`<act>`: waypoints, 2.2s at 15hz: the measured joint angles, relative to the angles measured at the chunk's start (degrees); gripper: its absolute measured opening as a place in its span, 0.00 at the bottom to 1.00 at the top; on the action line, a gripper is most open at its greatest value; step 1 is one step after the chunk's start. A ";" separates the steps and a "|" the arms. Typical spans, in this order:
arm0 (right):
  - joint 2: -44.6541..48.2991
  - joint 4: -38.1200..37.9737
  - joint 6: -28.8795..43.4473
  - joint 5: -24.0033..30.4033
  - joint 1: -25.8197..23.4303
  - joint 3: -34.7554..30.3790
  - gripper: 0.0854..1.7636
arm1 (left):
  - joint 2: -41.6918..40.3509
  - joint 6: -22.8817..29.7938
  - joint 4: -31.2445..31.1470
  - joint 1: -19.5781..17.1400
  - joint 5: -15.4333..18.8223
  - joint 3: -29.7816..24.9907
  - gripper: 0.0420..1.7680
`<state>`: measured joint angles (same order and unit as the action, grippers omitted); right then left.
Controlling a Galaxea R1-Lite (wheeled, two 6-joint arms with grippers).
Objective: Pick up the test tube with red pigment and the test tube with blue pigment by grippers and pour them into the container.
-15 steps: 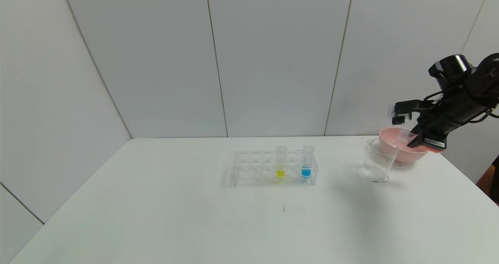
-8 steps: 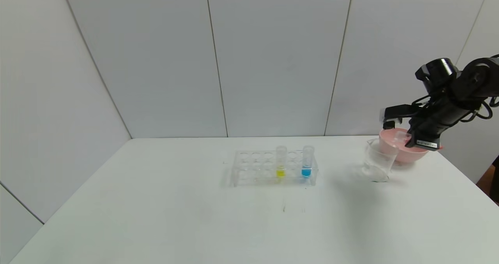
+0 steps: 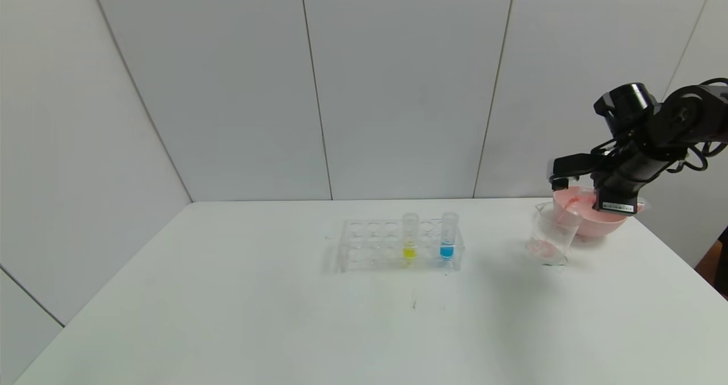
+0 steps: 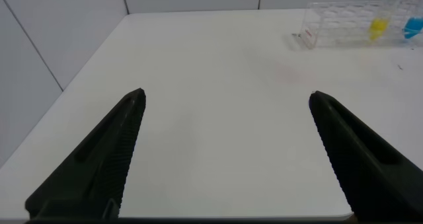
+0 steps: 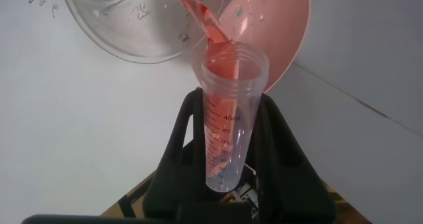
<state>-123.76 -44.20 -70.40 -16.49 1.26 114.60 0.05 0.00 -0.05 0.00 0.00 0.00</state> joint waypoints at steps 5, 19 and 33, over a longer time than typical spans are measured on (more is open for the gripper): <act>0.13 0.88 -1.28 -1.62 0.95 0.00 0.24 | 0.00 0.00 0.00 0.00 0.00 0.00 1.00; 0.48 0.33 -6.60 -14.70 5.13 0.00 0.24 | 0.00 0.00 0.00 0.00 0.00 0.00 1.00; 3.91 4.85 3.43 11.59 1.57 0.00 0.24 | 0.00 0.00 0.00 0.00 0.00 0.00 1.00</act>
<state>-119.85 -39.35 -66.98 -4.90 2.83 114.60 0.05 0.00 -0.05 0.00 0.00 0.00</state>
